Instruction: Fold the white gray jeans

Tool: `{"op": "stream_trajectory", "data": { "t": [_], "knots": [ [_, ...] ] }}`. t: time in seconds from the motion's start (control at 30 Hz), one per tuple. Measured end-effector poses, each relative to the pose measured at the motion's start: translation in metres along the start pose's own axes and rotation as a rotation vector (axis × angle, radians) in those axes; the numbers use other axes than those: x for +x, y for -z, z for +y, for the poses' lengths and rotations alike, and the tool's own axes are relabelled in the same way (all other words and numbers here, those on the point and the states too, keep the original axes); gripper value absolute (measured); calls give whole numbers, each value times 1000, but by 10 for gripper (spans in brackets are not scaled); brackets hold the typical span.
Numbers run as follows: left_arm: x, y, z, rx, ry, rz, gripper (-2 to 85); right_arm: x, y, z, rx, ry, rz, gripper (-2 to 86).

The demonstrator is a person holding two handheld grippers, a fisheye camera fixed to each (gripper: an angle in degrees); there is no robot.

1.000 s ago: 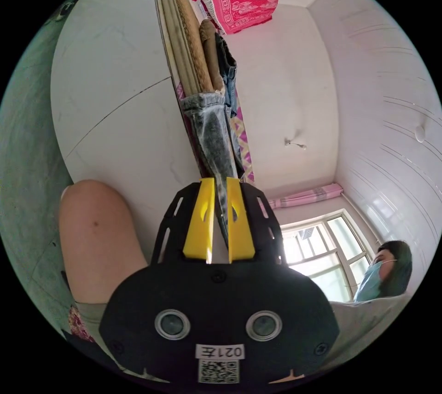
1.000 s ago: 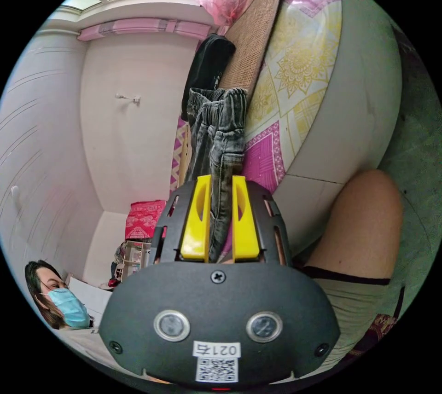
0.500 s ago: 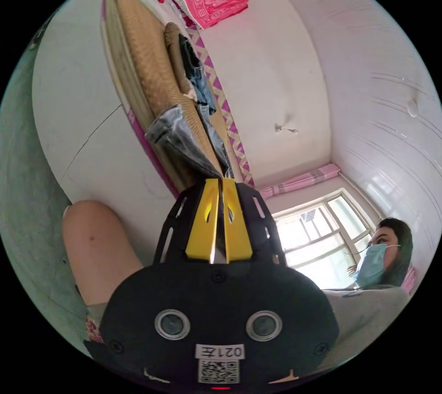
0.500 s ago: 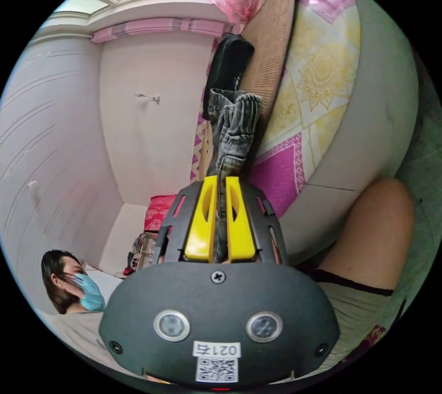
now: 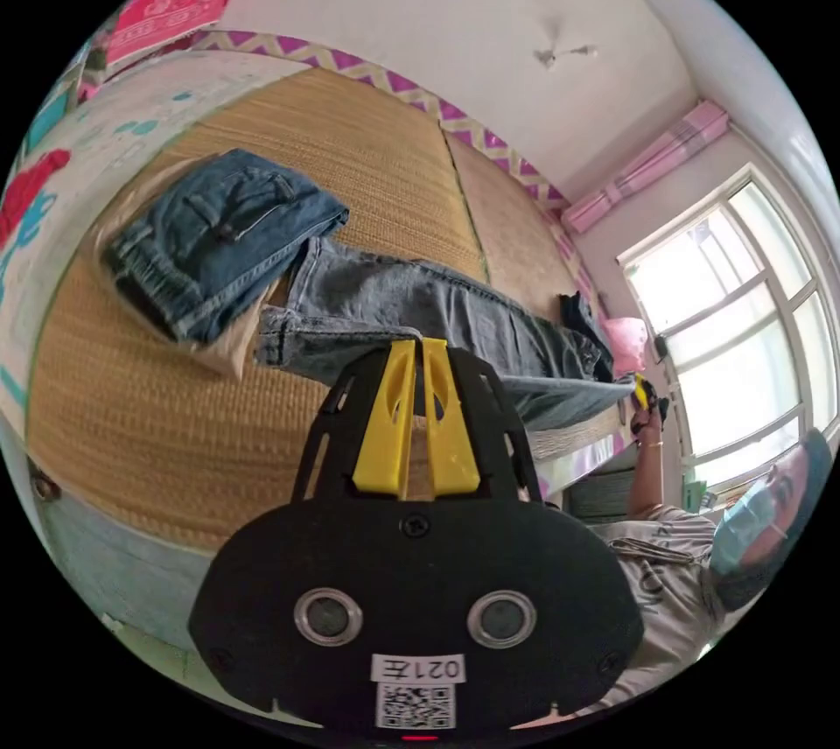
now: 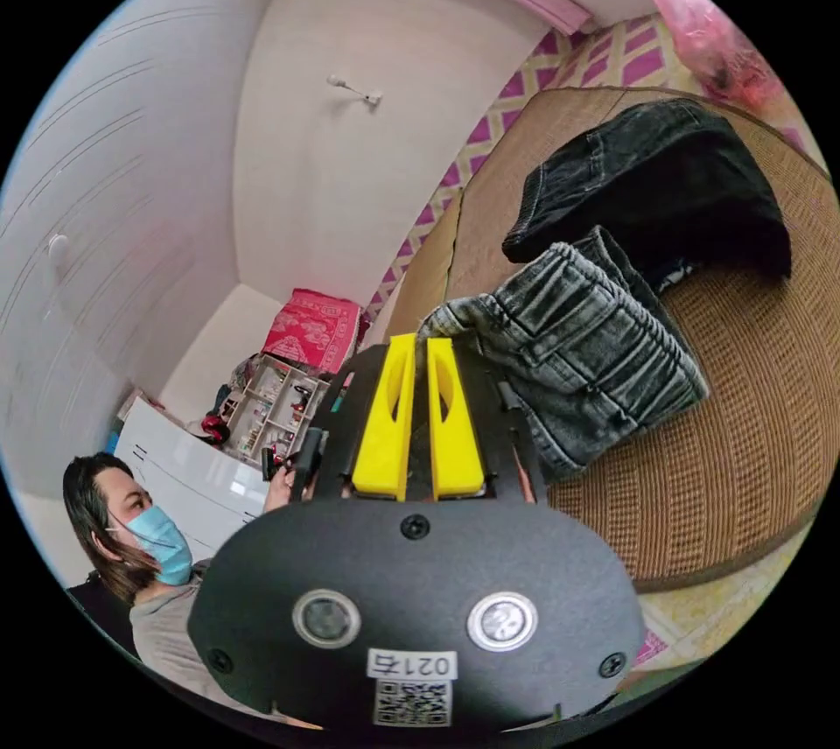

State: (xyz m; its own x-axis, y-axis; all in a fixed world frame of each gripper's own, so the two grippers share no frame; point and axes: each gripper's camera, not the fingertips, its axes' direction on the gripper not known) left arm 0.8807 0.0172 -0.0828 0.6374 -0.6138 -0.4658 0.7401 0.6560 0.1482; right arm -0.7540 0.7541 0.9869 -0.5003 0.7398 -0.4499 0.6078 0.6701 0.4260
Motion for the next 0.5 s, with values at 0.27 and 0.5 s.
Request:
{"op": "stream_trajectory", "data": {
  "t": [0.27, 0.5],
  "knots": [
    [-24, -201, -248, -285, 69, -141, -5, 53, -149, -142, -103, -118, 262, 23],
    [-38, -233, -298, -250, 34, -63, 41, 46, -171, -165, -159, -68, 209, 25]
  ]
}}
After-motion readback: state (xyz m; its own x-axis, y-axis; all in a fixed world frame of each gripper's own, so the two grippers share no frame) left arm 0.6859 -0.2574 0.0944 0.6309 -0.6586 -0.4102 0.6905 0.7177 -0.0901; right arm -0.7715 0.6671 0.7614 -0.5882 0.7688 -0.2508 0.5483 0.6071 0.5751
